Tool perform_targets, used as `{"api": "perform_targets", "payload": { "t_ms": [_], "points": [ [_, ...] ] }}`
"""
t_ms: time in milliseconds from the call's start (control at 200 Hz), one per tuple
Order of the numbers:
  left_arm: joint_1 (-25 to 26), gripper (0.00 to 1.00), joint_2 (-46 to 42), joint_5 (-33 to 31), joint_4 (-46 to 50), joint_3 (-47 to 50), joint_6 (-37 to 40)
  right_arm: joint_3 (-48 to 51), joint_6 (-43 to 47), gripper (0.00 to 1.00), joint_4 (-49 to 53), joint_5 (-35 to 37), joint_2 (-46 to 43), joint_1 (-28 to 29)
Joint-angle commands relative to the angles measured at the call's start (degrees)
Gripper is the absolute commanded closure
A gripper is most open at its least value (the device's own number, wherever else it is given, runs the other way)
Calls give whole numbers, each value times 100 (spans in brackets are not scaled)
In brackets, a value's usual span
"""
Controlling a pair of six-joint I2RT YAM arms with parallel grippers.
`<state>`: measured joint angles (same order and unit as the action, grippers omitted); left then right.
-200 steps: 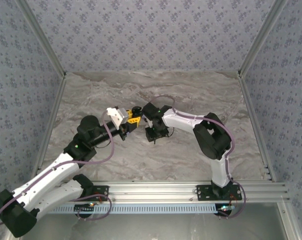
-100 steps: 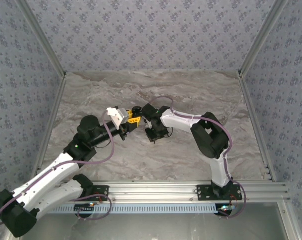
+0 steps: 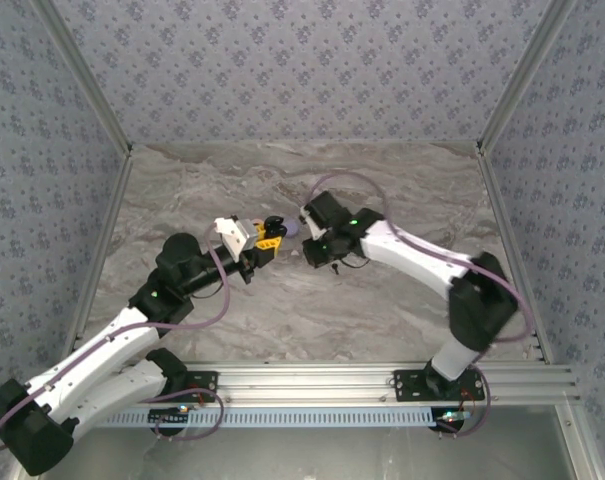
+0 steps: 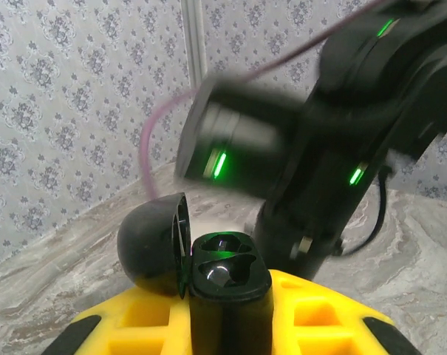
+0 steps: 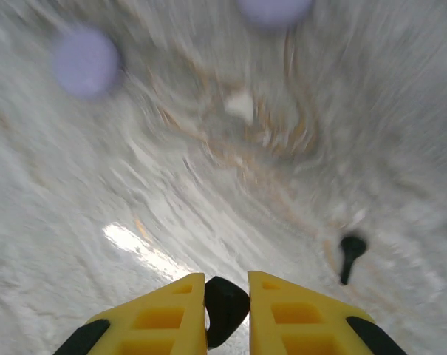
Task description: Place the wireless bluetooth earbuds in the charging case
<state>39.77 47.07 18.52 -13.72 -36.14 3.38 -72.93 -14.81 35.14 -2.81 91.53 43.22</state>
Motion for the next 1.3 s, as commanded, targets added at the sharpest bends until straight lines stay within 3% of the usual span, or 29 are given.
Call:
{"api": "perform_targets", "payload": {
  "t_ms": [0, 190, 350, 495, 700, 1299],
  "points": [
    [37, 100, 47, 133, -430, -36, -134, 129, 401, 81, -473, -76, -961, -100],
    [35, 100, 296, 372, -747, -59, -297, 173, 668, 80, -1160, -534, -2254, -132],
    [39, 100, 510, 553, -842, -145, -376, 174, 746, 80, -1832, -767, -2741, 95],
    [39, 100, 626, 612, -1023, -141, -468, 157, 979, 80, -2087, -414, -2680, 527],
    [35, 100, 715, 689, -1172, -142, -558, 171, 918, 80, -2301, -273, -2335, 716],
    [40, 100, 719, 670, -1169, -157, -525, 141, 1023, 80, -2058, -365, -2036, 802]
  ]
}}
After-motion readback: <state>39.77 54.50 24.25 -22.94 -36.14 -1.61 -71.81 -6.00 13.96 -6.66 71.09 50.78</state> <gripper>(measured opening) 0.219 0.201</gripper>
